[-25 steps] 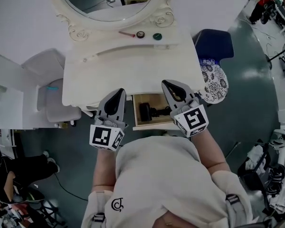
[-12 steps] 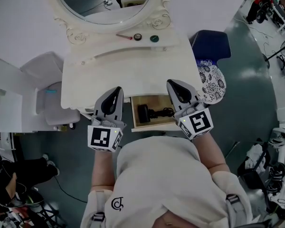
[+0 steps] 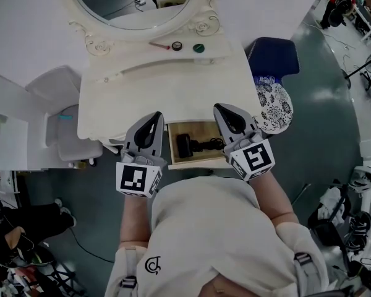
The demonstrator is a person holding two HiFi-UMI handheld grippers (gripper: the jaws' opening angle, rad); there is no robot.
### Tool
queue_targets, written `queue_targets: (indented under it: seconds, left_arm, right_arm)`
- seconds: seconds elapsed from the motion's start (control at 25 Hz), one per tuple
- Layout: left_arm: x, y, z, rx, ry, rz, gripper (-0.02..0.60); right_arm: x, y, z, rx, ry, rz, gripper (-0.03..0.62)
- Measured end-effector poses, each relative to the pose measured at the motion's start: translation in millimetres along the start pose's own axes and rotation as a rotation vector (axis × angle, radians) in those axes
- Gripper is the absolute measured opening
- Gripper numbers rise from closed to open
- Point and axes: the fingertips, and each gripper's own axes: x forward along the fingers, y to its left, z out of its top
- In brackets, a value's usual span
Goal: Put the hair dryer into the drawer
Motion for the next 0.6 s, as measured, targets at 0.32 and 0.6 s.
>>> queue_targets:
  seconds: [0.32,0.6]
  left_arm:
    - [0.2,-5.4,0.4,0.01,0.005,0.008,0.012]
    - [1.5,-9.8,0.4,0.008,0.004,0.007,0.012]
  right_arm:
    - [-2.9,4.2,-1.8,-0.04,0.011,0.007,0.005]
    - [-7.6,0.2,-4.2,0.001,0.011,-0.002,0.004]
